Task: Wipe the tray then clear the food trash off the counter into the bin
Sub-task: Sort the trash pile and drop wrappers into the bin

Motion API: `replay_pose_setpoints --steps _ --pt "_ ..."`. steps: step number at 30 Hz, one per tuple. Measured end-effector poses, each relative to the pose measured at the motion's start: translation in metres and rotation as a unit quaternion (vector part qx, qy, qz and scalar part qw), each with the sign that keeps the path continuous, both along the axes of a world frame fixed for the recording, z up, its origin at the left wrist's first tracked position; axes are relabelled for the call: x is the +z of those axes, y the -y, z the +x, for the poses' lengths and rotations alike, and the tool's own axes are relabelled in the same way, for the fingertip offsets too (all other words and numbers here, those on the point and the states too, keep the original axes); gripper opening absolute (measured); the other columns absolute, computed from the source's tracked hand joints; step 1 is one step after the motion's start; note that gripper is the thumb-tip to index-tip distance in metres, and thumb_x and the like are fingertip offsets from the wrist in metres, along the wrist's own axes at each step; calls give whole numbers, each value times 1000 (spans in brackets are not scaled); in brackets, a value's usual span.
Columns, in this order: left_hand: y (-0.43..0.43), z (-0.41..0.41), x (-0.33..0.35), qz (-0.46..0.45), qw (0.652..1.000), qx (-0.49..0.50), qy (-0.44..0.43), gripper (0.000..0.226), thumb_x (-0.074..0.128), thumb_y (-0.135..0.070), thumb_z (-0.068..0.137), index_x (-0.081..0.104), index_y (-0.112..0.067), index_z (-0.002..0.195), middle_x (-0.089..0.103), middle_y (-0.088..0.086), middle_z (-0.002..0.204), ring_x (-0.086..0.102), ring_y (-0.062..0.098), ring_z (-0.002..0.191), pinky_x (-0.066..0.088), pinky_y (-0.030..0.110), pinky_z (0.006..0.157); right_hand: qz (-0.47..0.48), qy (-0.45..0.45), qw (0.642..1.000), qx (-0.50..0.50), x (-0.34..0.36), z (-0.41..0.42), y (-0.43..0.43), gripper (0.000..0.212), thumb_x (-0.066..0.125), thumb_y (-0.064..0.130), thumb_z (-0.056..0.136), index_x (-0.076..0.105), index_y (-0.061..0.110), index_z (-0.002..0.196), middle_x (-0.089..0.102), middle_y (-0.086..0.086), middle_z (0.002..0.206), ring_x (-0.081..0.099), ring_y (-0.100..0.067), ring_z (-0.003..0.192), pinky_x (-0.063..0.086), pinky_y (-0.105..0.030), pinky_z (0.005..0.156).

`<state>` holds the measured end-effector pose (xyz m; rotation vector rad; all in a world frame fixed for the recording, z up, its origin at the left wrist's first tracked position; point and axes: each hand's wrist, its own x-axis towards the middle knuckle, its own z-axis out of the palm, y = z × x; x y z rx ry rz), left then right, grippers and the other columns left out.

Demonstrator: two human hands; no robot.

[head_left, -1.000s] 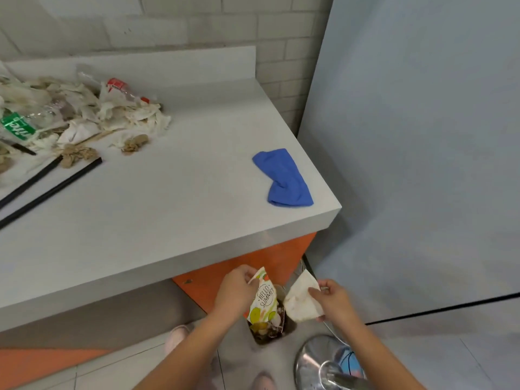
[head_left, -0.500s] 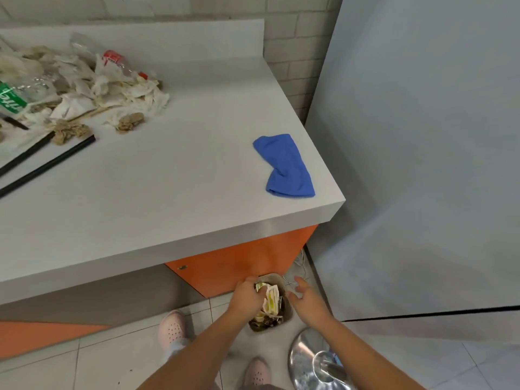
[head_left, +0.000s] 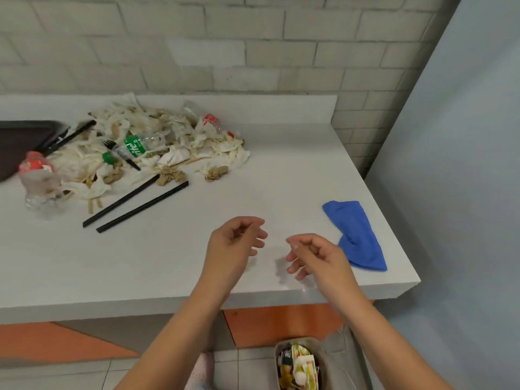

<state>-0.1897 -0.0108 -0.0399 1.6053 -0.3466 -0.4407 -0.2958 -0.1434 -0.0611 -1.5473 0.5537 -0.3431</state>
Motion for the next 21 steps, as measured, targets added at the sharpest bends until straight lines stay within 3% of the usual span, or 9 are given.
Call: replay_pose_setpoints --steps 12,21 --pt "-87 218 63 -18 995 100 -18 13 55 -13 92 68 -11 95 69 6 81 64 16 67 51 27 65 -35 49 997 58 67 253 -44 12 57 13 92 67 13 99 66 -5 74 60 -18 59 48 -28 54" --pt "-140 360 55 30 993 116 -16 13 55 -14 92 67 -11 98 70 9 86 61 16 67 49 24 59 -116 32 988 101 71 416 -82 15 55 14 93 63 14 106 66 -4 78 60 -14 60 49 -26 51"
